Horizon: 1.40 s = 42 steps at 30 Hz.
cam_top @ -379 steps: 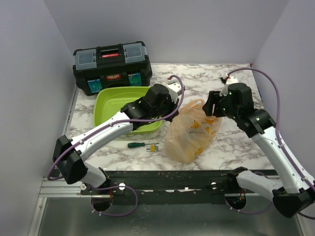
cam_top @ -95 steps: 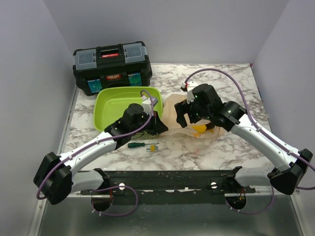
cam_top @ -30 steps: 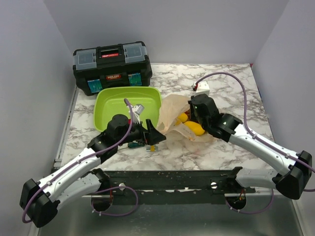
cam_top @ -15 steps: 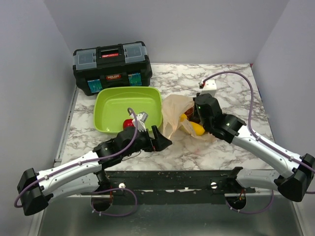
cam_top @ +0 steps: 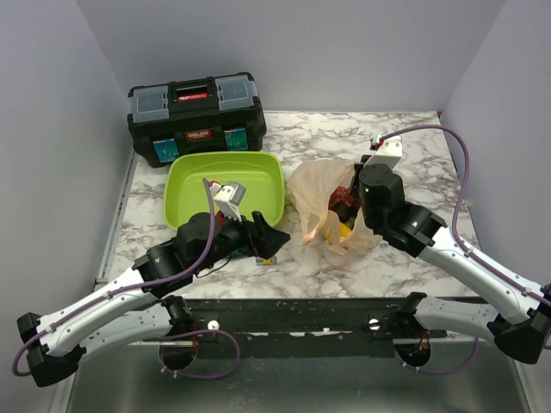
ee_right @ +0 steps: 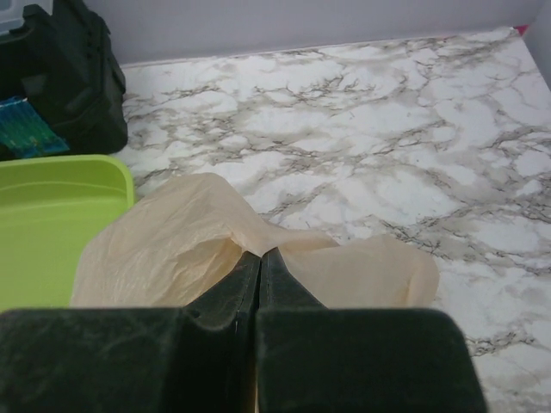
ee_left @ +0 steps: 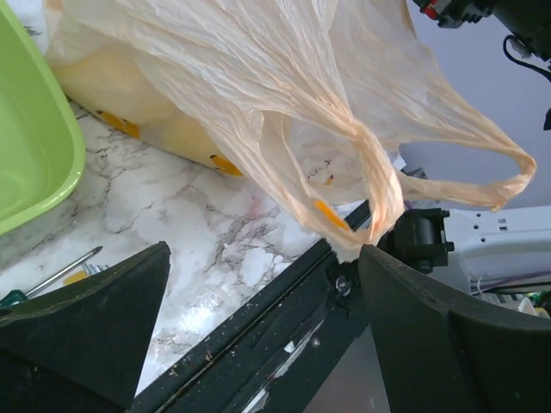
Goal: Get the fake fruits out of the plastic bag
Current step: Adjust the plastic bag at the center of the board.
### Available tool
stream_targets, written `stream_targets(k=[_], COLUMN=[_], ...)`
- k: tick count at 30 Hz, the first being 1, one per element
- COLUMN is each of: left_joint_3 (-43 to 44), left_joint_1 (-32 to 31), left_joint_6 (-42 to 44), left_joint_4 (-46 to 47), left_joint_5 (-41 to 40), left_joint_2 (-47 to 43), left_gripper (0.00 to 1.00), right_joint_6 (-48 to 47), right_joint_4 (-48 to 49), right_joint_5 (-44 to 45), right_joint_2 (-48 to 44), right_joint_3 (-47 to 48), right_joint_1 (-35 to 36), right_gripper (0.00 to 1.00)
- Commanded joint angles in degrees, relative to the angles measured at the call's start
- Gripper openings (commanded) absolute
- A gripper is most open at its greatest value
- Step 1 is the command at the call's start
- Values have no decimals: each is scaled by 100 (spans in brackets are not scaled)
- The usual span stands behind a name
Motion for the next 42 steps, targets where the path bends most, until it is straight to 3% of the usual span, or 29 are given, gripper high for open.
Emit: stream_targets(k=[1,6,16,20,27,29,32,35,39,42], left_joint_3=[-235,497,2014,2364,2705,2882,3072,2963,2971,3108], left_joint_1=[74,94,-29,-38,-38,-38,-38,-38,-29,-24], left_joint_6=[-185,357,1766,1789,1701,1739,1832,1813,1748,1676], left_joint_4=[605,713,-107,-475,-635,-762,-835,-622,-581,-634], left_joint_5=[540,1024,1579,1461,1307,1407,1690,1849,1912,2019], left_joint_2=[112,953,2404,2796,3349,3552,3706,3576,3386,3275], left_gripper=[97,99,99,89,63,66,86,94,96,92], right_joint_6=[291,-7,14,-13,-124,-180,-264,-315,-368,-385], right_joint_4=[272,532,316,313,308,317,317,313,321,321], right_joint_5=[719,484,144,212,308,319,349,373,394,402], right_joint_2=[66,71,38,-13,53,79,116,133,158,174], right_joint_3=[246,332,373,396,489,528,578,582,613,626], right_joint_1=[37,37,38,37,38,37,37,37,37,37], right_gripper=[1,1,1,1,1,1,1,1,1,1])
